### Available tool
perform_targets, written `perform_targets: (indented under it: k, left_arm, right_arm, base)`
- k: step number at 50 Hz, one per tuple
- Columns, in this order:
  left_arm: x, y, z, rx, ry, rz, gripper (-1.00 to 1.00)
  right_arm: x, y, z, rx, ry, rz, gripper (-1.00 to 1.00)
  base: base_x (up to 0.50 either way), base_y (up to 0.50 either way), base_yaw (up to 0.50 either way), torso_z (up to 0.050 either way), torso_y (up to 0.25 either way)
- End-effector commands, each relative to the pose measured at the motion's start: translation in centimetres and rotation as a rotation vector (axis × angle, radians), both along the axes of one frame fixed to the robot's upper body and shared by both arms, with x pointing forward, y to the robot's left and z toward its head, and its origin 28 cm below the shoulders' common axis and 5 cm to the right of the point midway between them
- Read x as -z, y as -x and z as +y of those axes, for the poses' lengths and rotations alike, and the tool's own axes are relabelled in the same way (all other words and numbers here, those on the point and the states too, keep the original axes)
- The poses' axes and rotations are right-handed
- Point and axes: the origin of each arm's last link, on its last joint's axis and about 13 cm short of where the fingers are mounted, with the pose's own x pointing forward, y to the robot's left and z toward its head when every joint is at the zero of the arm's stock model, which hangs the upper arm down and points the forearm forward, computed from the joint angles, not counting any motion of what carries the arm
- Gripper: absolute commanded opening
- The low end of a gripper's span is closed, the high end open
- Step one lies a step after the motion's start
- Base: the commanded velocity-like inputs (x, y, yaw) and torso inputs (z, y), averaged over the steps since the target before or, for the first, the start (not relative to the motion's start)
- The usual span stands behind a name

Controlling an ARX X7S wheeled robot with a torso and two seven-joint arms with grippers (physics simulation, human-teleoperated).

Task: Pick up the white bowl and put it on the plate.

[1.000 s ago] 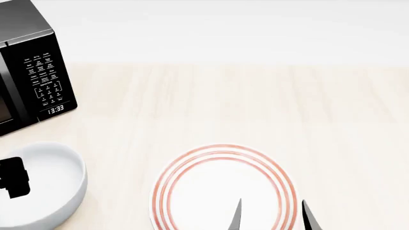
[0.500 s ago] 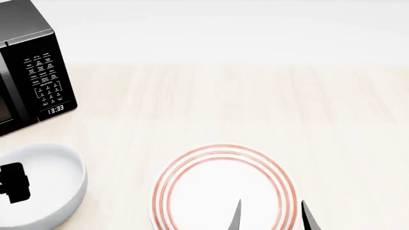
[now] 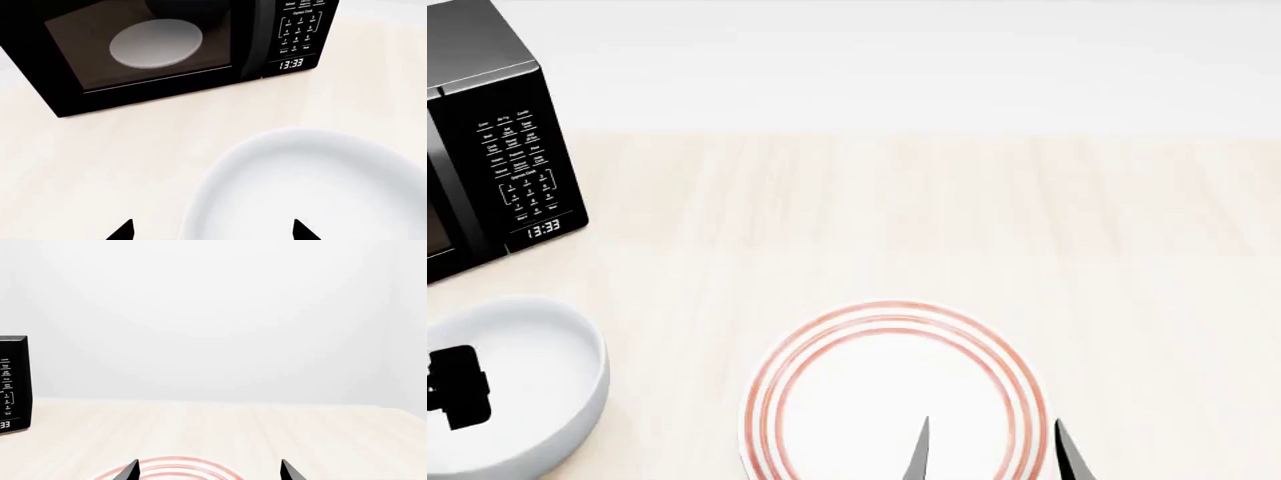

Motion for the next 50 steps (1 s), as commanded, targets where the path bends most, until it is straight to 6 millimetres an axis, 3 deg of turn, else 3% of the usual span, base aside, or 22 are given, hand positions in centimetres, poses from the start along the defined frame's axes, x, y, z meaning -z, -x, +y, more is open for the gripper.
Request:
perform_targets:
  k: [1, 50]
  left_arm:
    - [0.5, -0.1, -0.1, 0.004, 0.035, 0.001, 1.0]
    - [1.5, -0.3, -0.1, -0.003, 0.045, 0.019, 1.0]
  right_arm:
    - [0.0, -0.2, -0.1, -0.004, 0.006, -0.011, 1.0]
    - [0.0, -0.2, 0.0, -0.009, 0.004, -0.01, 1.0]
  base:
    - [0.0, 0.0, 0.0, 0.0, 0.0]
    - [0.0, 0.0, 0.0, 0.0, 0.0]
